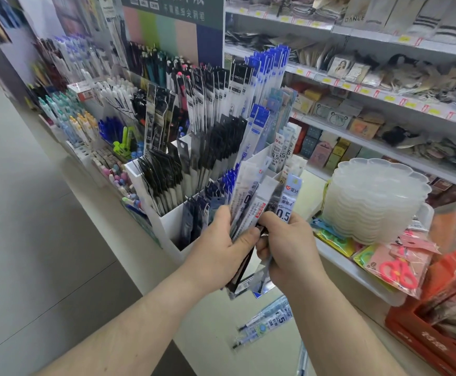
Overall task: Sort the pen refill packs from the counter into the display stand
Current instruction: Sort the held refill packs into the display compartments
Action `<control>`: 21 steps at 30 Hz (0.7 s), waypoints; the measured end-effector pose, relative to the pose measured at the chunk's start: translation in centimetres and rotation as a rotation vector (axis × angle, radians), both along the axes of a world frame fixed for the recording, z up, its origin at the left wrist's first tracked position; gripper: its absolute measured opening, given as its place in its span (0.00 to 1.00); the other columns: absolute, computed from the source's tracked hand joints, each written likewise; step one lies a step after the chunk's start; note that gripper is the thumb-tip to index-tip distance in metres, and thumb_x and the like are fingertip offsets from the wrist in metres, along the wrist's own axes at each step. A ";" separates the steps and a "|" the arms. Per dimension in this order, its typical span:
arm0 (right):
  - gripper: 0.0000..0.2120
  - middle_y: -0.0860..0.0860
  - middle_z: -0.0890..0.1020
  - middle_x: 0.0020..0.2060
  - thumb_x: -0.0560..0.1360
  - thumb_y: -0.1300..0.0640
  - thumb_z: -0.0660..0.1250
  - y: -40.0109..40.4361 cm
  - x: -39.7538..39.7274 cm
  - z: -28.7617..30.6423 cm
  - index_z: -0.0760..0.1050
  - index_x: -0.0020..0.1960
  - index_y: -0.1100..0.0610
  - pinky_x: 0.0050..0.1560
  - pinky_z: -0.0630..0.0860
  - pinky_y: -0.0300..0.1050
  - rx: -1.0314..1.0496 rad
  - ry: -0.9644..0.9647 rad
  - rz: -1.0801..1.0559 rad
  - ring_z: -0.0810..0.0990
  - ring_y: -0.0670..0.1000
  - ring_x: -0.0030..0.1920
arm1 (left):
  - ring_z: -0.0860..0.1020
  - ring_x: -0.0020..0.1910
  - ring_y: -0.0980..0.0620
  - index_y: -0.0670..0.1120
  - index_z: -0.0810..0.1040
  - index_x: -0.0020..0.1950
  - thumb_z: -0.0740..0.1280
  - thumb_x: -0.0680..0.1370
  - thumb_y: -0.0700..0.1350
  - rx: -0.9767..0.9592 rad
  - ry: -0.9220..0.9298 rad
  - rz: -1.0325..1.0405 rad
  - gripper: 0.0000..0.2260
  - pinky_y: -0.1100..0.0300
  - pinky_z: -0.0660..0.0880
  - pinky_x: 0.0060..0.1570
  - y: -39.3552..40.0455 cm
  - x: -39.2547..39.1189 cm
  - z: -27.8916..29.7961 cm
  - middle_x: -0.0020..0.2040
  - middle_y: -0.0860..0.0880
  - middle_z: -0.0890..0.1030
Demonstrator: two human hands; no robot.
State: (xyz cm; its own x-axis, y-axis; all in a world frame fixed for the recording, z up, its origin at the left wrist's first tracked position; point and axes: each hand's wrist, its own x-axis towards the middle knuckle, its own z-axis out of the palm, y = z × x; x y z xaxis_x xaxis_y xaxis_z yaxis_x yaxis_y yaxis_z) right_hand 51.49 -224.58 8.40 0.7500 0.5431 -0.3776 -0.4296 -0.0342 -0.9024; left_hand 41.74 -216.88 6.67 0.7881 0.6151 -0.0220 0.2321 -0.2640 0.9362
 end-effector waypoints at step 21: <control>0.03 0.59 0.74 0.37 0.79 0.62 0.67 -1.0 2.6 1.7 0.76 0.47 0.61 0.26 0.61 0.39 0.043 -0.091 0.329 0.65 0.48 0.26 | 0.82 0.55 0.50 0.47 0.74 0.65 0.75 0.72 0.42 -0.507 -0.129 -0.081 0.23 0.54 0.80 0.54 2.5 -1.6 0.8 0.56 0.48 0.84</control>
